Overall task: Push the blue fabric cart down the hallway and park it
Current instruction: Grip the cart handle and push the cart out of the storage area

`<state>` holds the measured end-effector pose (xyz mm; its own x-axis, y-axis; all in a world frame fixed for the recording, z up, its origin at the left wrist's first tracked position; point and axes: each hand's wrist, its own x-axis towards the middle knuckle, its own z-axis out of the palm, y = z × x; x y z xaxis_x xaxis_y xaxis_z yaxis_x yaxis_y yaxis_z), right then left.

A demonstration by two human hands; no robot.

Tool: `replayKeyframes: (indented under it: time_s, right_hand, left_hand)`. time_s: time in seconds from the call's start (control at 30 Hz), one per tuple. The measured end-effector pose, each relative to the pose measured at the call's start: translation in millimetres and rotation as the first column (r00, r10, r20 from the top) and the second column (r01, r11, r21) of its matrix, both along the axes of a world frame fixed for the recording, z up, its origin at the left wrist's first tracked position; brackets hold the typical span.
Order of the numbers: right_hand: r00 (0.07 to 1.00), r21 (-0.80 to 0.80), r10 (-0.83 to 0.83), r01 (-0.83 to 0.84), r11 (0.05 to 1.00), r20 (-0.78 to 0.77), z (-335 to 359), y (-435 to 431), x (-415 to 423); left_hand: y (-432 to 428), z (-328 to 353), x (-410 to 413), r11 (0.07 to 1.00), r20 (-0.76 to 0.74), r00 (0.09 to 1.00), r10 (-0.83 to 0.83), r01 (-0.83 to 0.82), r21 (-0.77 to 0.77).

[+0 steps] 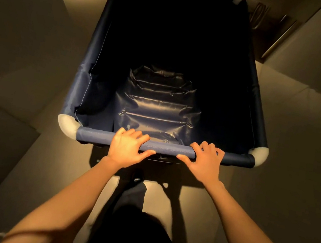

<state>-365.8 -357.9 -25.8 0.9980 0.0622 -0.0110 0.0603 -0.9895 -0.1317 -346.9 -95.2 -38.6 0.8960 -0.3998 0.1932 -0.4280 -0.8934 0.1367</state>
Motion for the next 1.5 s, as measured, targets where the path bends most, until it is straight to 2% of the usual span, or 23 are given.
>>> replayKeyframes:
  time_s: [0.33, 0.93, 1.07, 1.23, 1.33, 1.4, 1.5]
  right_hand:
    - [0.994, -0.011, -0.091, 0.09, 0.996, -0.063, 5.7, 16.0, 83.4]
    - [0.982, -0.099, -0.095, 0.08, 0.992, -0.161, 5.6, -9.1, 241.9]
    - [0.987, -0.104, -0.074, 0.059, 0.993, -0.144, 6.7, -16.0, 268.3]
    - [0.988, -0.115, -0.048, 0.031, 0.993, -0.146, 13.0, -24.3, 305.2]
    - [0.988, -0.121, -0.014, -0.005, 0.993, -0.153, 14.2, -31.9, 328.7]
    - [0.988, -0.108, 0.011, -0.028, 0.994, -0.154, 14.5, -37.3, 345.3]
    - [0.991, -0.063, 0.034, -0.042, 0.997, -0.126, 12.3, -45.4, 372.9]
  left_hand:
    - [6.0, -0.4, 99.6, 1.0, 0.01, 1.0, -0.003, 0.003, 0.002]
    - [-22.5, 1.0, 252.4, 0.999, -0.075, 0.997, 0.037, -0.038, -0.016]
    - [-27.3, 1.3, 273.8, 1.0, 0.007, 1.0, 0.012, -0.012, -0.003]
    - [-41.0, 0.6, 306.2, 0.997, -0.118, 0.993, 0.028, -0.037, -0.073]
    - [-46.8, -0.5, 323.6, 0.996, -0.021, 0.997, 0.073, -0.074, -0.04]
    - [-50.2, 0.8, 335.2, 0.995, 0.002, 0.995, 0.098, -0.098, 0.001]
    - [-56.9, 2.5, 354.2, 0.988, 0.011, 0.988, 0.152, -0.152, -0.032]
